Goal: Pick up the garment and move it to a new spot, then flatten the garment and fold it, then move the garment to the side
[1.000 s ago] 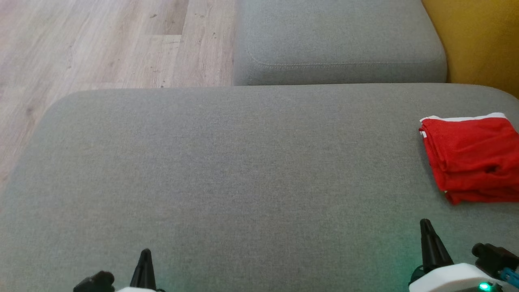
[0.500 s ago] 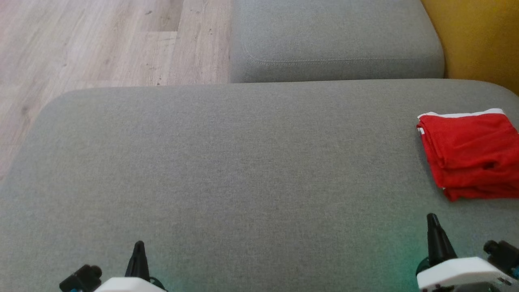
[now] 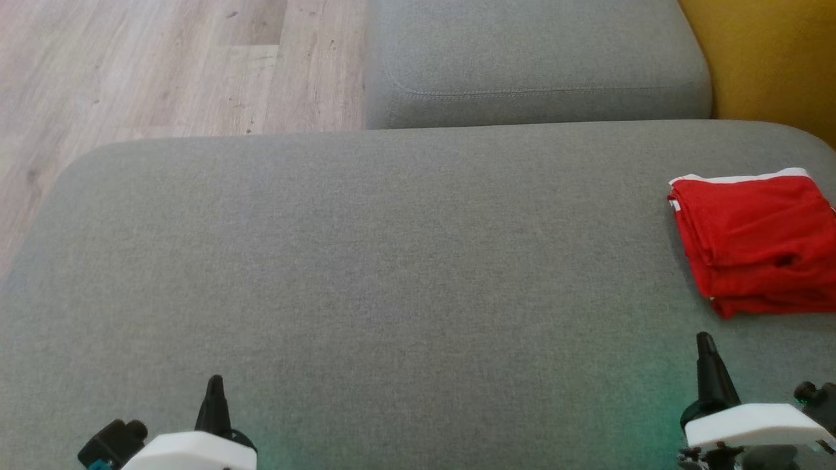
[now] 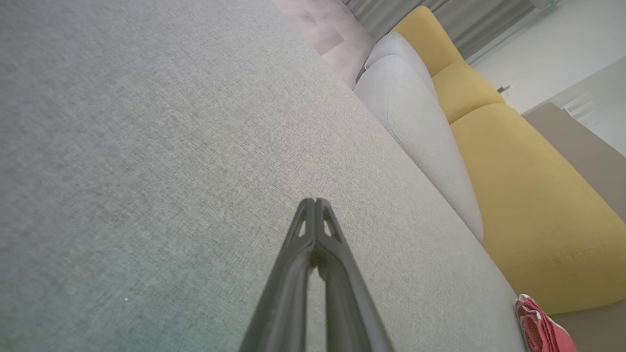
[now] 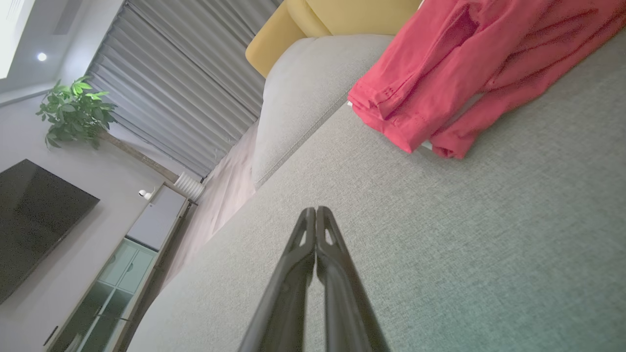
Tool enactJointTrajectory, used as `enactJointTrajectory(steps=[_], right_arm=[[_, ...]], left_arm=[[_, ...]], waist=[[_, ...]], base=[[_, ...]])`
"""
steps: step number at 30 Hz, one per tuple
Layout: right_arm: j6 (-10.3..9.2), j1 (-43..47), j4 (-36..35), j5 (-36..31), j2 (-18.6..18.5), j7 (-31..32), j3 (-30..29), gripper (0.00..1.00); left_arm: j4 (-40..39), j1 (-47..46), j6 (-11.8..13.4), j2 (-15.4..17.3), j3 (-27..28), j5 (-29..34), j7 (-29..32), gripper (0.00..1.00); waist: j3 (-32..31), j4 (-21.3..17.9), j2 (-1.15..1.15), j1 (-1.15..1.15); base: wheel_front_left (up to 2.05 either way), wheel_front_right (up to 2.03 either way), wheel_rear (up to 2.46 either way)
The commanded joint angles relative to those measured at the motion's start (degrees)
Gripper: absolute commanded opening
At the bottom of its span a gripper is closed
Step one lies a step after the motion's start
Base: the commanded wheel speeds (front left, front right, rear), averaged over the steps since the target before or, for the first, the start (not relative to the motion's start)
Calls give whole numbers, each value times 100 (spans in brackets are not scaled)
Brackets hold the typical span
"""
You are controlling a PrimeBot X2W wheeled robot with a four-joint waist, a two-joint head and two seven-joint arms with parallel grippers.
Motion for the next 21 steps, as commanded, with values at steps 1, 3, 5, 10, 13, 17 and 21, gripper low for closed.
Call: enactJointTrajectory(steps=[1, 3, 5, 10, 13, 17, 21], right_arm=[[19, -364, -174, 167, -21, 26, 10, 0], [20, -387, -172, 299, -21, 47, 0, 0], [21, -411, -171, 434, -22, 69, -11, 0], [22, -469, -166, 769, -23, 123, -37, 0], [23, -505, -164, 970, -24, 156, -52, 0], [24, -552, -160, 1238, -26, 199, -73, 0], [26, -599, -157, 1507, -27, 243, -94, 0]], left_arm=[[-176, -333, -57, -6, 229, -102, 33, 0], [-178, -349, -91, -29, 290, -186, 64, 0], [-179, -365, -127, -52, 351, -270, 95, 0], [-183, -405, -215, -110, 503, -483, 173, 0], [-185, -428, -268, -145, 595, -610, 220, 0], [-189, -460, -339, -192, 718, -779, 283, 0], [-192, -492, -409, -239, 841, -948, 346, 0]], waist=[[6, -5, 0, 0], [15, -14, 0, 0], [24, -22, 0, 0], [47, -44, 0, 0], [60, -57, 0, 0], [79, -74, 0, 0], [97, -91, 0, 0]], base=[[0, 0, 0], [0, 0, 0], [0, 0, 0], [0, 0, 0], [0, 0, 0], [0, 0, 0], [0, 0, 0]])
